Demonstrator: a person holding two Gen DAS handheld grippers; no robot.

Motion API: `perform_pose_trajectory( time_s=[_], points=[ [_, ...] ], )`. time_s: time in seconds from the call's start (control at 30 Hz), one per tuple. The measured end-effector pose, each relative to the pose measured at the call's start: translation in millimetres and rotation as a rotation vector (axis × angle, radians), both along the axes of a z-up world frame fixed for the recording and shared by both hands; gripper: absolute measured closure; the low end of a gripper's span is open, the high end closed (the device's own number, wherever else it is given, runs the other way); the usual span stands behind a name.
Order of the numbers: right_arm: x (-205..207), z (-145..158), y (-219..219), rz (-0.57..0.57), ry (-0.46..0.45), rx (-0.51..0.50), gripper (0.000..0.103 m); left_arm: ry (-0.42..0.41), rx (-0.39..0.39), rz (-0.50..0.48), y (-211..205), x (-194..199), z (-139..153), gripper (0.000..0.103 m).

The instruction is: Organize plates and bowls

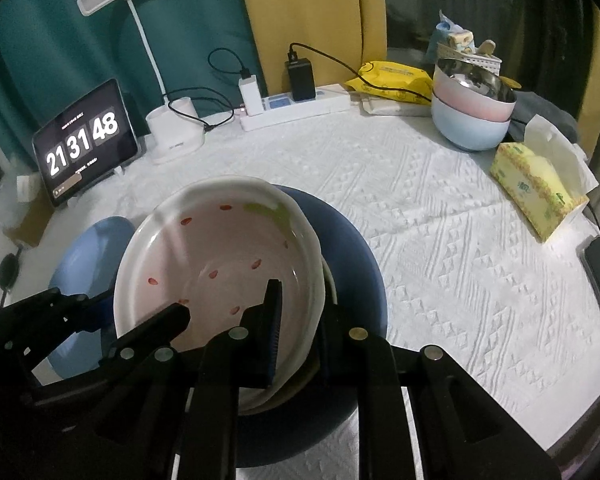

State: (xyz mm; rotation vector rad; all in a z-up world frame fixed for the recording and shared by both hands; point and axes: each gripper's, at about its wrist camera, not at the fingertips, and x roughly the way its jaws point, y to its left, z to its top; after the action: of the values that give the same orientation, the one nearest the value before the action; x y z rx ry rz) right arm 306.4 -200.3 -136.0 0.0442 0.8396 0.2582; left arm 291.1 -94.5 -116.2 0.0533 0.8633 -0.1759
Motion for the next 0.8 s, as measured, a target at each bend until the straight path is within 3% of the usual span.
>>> perform_pose_trajectory(
  time_s=[0.8],
  points=[
    [-10.6,10.7,8.4,0.054,-0.043,-0.035,0.056,-0.062,-0.037,-0.001,20.7,-9.1,11.8,0.069]
  ],
)
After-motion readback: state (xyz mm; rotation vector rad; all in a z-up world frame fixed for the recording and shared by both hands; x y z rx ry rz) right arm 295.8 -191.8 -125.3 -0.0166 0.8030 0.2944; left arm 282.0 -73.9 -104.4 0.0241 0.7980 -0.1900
